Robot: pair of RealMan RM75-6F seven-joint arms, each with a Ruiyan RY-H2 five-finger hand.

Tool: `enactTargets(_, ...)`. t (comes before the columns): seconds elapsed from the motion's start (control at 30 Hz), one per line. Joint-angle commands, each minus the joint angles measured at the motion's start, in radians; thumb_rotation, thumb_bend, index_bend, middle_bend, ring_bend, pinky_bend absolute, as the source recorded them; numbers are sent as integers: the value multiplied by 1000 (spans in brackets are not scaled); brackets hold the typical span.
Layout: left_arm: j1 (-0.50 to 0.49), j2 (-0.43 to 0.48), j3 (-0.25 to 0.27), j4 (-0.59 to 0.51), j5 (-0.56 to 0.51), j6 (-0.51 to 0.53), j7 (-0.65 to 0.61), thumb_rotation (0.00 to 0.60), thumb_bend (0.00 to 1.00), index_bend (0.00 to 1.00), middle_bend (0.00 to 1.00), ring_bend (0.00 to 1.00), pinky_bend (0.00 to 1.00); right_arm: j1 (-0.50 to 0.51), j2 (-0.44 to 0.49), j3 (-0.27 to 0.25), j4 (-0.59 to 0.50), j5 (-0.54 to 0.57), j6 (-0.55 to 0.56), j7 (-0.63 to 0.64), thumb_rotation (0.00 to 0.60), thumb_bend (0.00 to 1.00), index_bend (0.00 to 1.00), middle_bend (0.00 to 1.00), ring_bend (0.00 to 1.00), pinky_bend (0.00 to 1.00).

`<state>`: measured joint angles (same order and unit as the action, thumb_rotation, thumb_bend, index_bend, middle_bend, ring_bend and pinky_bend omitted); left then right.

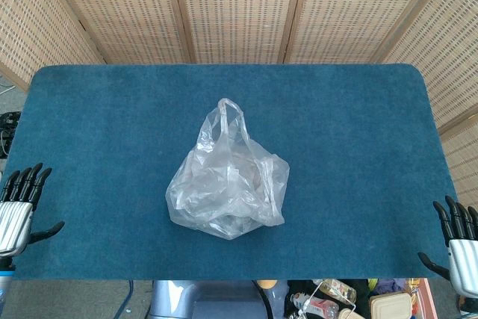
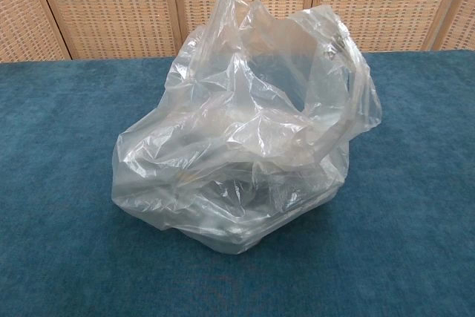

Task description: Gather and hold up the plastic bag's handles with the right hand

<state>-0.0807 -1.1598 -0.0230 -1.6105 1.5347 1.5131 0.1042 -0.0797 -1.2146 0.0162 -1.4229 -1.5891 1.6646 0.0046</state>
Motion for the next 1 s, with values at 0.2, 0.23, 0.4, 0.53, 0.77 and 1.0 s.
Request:
enactTargets(0.2, 8, 7, -4, -2, 0, 17, -24, 600, 0, 0, 0, 0, 0, 13, 4, -3, -6, -16, -14, 44, 600, 0, 0, 0, 0, 0)
enactTargets(0.23, 9, 6, -5, -1, 0, 20, -26, 600, 0, 0, 0, 0, 0, 17, 5, -5, -6, -22, -18, 57, 600, 0, 0, 0, 0, 0)
enactTargets(0.4, 8, 1, -10, 7, -6, 19, -31, 600, 0, 0, 0, 0, 0, 91, 87, -28, -78, -72, -116, 300, 600, 0, 0, 0, 0, 0)
enactTargets(0.53, 7, 6, -18, 5, -20, 15, -40, 600, 0, 0, 0, 0, 0, 202, 218, -64, -172, -143, -254, 599, 600, 0, 0, 0, 0, 0)
enactTargets(0.77, 7, 35, -30, -48, -41, 16, 10, 600, 0, 0, 0, 0, 0, 427, 374, -115, -259, -290, -439, 1070, 600, 0, 0, 0, 0, 0)
enactTargets(1.0, -9, 67, -41, -145, -71, -16, 71, 600, 8, 0, 0, 0, 0, 583, 427, -129, -318, -359, -514, 1332, 600, 0, 0, 41, 0, 0)
